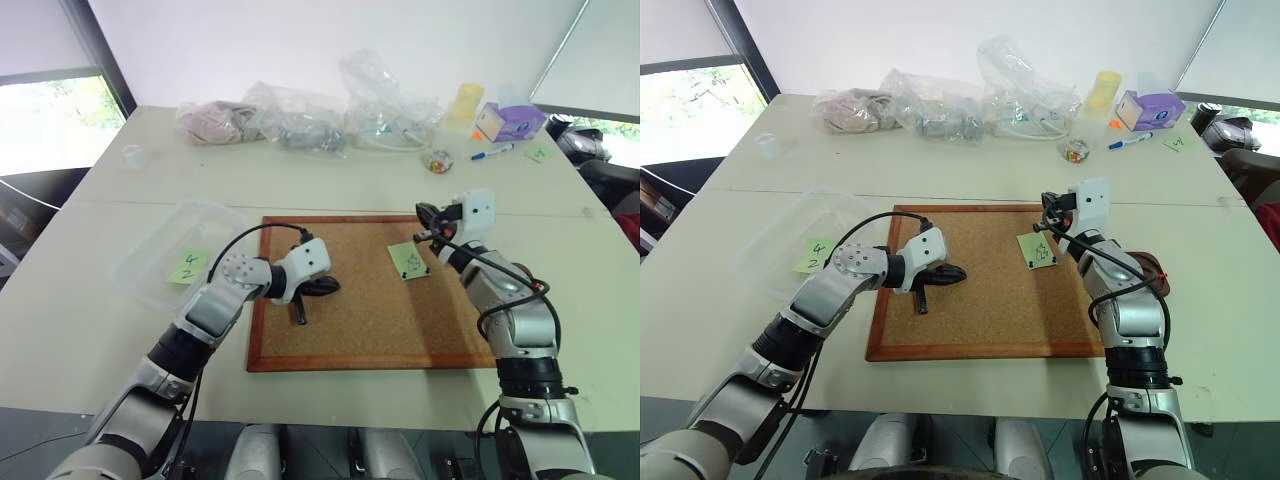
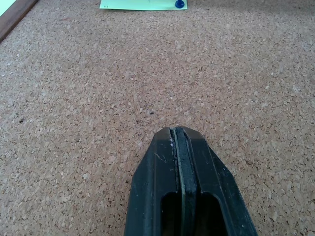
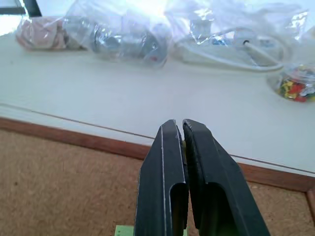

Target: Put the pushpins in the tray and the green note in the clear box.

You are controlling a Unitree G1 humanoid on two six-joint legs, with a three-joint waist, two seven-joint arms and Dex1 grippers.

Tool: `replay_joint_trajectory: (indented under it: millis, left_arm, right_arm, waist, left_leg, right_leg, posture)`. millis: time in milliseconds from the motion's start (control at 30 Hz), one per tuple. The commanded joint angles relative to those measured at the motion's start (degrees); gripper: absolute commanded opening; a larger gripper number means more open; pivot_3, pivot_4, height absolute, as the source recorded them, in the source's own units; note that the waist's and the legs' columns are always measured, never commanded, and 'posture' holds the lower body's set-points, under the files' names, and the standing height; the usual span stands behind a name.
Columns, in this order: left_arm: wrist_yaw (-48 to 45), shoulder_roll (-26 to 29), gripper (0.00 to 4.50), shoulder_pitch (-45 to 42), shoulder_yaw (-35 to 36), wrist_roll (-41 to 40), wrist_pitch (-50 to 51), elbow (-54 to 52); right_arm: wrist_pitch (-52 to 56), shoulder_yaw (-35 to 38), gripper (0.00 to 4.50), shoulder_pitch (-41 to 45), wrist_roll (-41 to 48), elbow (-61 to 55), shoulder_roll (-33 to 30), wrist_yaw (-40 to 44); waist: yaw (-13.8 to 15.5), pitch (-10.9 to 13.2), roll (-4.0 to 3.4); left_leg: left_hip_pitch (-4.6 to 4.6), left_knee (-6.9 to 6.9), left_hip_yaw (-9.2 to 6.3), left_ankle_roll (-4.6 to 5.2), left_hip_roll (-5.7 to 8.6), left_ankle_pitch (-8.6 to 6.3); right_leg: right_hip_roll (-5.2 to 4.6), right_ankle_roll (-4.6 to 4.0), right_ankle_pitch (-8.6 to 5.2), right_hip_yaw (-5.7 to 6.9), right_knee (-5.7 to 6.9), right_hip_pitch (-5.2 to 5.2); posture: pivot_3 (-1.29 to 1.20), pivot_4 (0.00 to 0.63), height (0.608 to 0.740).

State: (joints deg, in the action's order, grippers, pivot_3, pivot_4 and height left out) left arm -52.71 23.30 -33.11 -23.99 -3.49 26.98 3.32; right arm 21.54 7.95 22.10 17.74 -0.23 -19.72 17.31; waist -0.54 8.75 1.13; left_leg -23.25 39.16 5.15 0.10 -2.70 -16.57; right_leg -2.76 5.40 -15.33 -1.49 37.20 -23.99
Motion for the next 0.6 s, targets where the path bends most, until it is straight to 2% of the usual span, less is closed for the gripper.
replay_joint_trajectory:
  millis: [33,167,333,600]
  left_arm:
    - [0.49,-0.07,0.0,0.89,-2.11,2.41,1.4,2.63]
    - [0.75,-0.62,0.0,1.0,-1.1,1.93,1.33,1.86]
    - [0.75,-1.22,0.0,1.24,-1.26,2.03,1.07,1.91]
    - [0.67,-2.14,0.0,0.49,-1.68,2.43,0.0,3.37]
  right_arm:
    - [-0.43,4.71,0.05,-1.98,0.91,-5.99,-0.09,-2.8]
    - [1.69,11.97,0.05,-11.7,-1.44,-15.23,-2.16,-8.66]
    - [5.2,15.45,0.05,-19.83,-2.95,-19.08,-1.71,-12.59]
    - [8.57,14.81,0.05,-20.46,-4.09,-13.67,-2.49,-12.84]
  waist:
    - [0.11,0.0,-0.01]
    - [0.78,-0.01,-0.03]
    - [0.57,-0.22,-0.35]
    - [0.1,-0.37,-0.6]
  left_leg:
    - [0.0,0.0,0.0,0.0,0.0,0.0]
    - [-0.06,0.0,-0.1,0.0,0.0,0.0]
    - [0.01,0.0,-0.08,0.0,0.01,0.0]
    - [0.29,0.0,-0.2,0.01,0.02,-0.01]
  right_leg:
    - [-0.02,0.0,0.0,0.0,0.0,0.0]
    - [-0.06,0.01,-0.01,-0.02,-0.02,0.0]
    - [-0.04,-0.07,-0.05,-0.06,-0.05,0.04]
    - [-0.03,-0.23,-0.15,-0.01,-0.2,0.43]
  posture:
    - [0.0,0.15,0.738]
    - [0.0,0.15,0.738]
    - [0.0,0.15,0.738]
    - [0.0,0.15,0.738]
